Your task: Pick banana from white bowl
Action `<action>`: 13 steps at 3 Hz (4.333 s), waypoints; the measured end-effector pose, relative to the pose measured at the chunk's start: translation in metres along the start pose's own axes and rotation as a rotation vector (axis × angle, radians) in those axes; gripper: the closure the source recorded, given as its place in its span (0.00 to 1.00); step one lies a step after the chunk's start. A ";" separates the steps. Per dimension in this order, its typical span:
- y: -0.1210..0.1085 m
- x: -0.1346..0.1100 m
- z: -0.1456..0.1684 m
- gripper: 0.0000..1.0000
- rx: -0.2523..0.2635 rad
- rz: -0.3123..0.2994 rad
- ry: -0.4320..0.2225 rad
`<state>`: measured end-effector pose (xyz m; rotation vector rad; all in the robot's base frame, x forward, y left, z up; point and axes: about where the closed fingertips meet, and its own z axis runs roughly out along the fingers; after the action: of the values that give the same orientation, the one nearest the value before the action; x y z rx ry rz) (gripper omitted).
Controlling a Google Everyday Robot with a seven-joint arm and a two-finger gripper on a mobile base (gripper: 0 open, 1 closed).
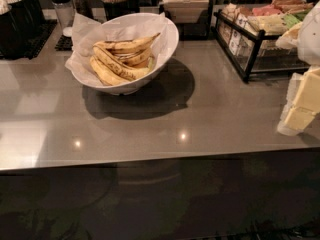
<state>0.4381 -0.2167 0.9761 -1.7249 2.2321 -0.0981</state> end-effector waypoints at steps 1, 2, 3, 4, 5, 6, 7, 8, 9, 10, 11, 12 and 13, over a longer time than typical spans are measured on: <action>0.000 -0.001 -0.001 0.00 0.003 0.000 -0.002; -0.021 -0.020 0.001 0.00 0.000 -0.038 -0.075; -0.051 -0.065 0.009 0.00 -0.041 -0.127 -0.188; -0.074 -0.119 0.019 0.00 -0.092 -0.208 -0.280; -0.086 -0.164 0.035 0.00 -0.133 -0.274 -0.311; -0.090 -0.171 0.036 0.00 -0.119 -0.277 -0.323; -0.096 -0.184 0.043 0.00 -0.106 -0.261 -0.394; -0.110 -0.215 0.061 0.00 -0.144 -0.271 -0.448; -0.118 -0.258 0.078 0.00 -0.200 -0.310 -0.494; -0.122 -0.293 0.093 0.00 -0.248 -0.339 -0.524; -0.120 -0.315 0.108 0.00 -0.286 -0.390 -0.500; -0.127 -0.320 0.110 0.00 -0.262 -0.373 -0.531; -0.144 -0.323 0.126 0.00 -0.256 -0.316 -0.571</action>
Offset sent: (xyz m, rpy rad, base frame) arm 0.0644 0.0362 0.0193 0.1640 -0.0470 0.1505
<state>0.6801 0.0693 0.9589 -1.9163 1.6022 0.5607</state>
